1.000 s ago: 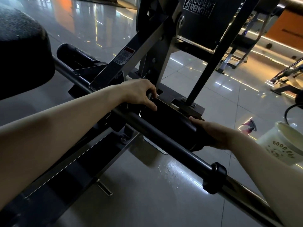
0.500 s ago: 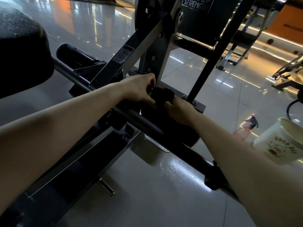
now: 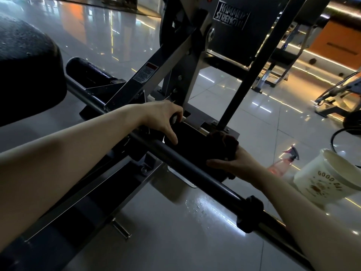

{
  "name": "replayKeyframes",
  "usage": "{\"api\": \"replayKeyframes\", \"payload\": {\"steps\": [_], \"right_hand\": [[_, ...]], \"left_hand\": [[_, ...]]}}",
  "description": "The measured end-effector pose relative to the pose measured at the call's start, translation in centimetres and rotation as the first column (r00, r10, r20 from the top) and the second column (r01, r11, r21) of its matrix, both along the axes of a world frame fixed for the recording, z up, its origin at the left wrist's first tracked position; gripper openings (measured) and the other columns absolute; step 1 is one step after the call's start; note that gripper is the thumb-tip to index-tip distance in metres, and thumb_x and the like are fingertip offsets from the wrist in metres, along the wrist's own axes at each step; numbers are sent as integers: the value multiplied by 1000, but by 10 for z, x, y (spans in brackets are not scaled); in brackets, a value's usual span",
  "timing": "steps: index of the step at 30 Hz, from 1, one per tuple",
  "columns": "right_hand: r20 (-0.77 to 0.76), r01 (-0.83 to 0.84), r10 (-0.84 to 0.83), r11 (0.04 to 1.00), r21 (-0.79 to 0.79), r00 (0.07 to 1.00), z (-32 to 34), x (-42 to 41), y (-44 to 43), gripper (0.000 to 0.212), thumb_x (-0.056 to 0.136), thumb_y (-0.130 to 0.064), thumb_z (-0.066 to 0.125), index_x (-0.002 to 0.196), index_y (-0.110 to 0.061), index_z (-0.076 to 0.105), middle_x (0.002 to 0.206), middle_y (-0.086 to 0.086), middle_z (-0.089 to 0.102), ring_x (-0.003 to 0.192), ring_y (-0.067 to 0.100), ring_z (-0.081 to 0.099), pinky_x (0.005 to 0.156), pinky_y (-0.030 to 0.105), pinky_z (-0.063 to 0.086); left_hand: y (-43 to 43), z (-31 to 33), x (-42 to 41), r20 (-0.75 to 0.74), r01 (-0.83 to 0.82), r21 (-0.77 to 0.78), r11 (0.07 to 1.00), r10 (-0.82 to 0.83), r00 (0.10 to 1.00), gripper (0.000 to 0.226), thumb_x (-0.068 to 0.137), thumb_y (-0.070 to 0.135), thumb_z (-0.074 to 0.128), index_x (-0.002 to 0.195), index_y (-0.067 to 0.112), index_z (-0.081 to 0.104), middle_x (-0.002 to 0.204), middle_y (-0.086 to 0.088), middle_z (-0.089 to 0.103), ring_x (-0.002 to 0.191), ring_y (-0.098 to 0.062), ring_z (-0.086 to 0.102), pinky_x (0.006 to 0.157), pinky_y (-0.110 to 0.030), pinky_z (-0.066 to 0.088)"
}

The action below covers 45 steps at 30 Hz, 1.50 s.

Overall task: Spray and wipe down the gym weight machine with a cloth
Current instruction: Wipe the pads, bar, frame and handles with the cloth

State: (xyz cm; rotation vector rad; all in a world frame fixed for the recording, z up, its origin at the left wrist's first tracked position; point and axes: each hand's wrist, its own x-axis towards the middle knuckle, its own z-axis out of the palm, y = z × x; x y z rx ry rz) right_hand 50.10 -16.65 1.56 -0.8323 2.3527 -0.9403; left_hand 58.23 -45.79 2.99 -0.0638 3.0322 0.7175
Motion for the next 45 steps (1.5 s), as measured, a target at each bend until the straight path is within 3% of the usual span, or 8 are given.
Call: {"api": "replayKeyframes", "payload": {"steps": [10,14,17,23,29,34,39,45], "right_hand": [[349,222,-201,975,-21,916,-11,-26,-2,49,92,-56,61,121,-16,60,103,11,71,87,27,73,70,39,60],[-43,341,-340,914,221,939,-6,-28,-23,55,102,-54,46,125,-6,59,113,15,65,105,35,63,97,43,50],[-375,298,-167,897,327,912,4,-9,-54,57,103,-55,37,132,-10,58,126,18,64,115,38,60,99,40,47],[-179,10,8,995,98,984,13,19,-139,58,99,-68,30,133,-27,53,131,9,58,114,30,59,104,49,45],[-445,-10,109,975,221,889,2,4,-66,45,102,-44,50,140,-21,47,109,4,61,96,25,63,78,31,44],[-233,104,-81,991,86,969,-2,-2,-7,23,107,-31,42,114,-14,56,77,3,58,61,17,52,55,26,42],[262,287,-230,936,-203,937,-16,2,25,10,105,-22,50,110,-17,58,90,7,62,82,23,62,82,46,54],[183,122,-110,991,-59,977,-13,-3,10,88,66,-29,90,139,-29,42,128,-8,58,113,10,59,90,26,52]], "left_hand": [[1,-5,-3,-111,-47,-25,999,44,993,51,76,62,79,115,35,58,97,19,53,90,-3,55,72,-27,45],[1,-7,-4,-115,-53,-25,998,50,992,50,76,63,78,114,34,62,103,17,57,93,-5,58,72,-28,47],[2,-7,-3,-109,-58,-26,998,55,992,45,75,64,79,106,39,57,97,19,55,89,-3,56,71,-28,45],[2,-11,-2,-174,-105,10,994,105,979,44,82,40,81,106,33,44,89,11,58,79,-8,59,63,-31,42],[3,-3,1,-121,-97,7,995,97,988,50,74,55,83,109,35,52,95,15,60,86,-3,59,68,-30,44],[7,0,7,-62,-7,-92,996,2,998,70,56,68,87,109,43,49,102,17,57,90,-4,59,67,-29,47],[9,-6,6,-88,9,-265,964,-33,996,80,55,71,85,118,43,44,112,12,50,102,-12,52,78,-34,45],[6,-9,5,-93,23,-273,962,-51,994,76,60,71,83,120,43,47,115,10,51,107,-12,51,84,-36,48]]}}
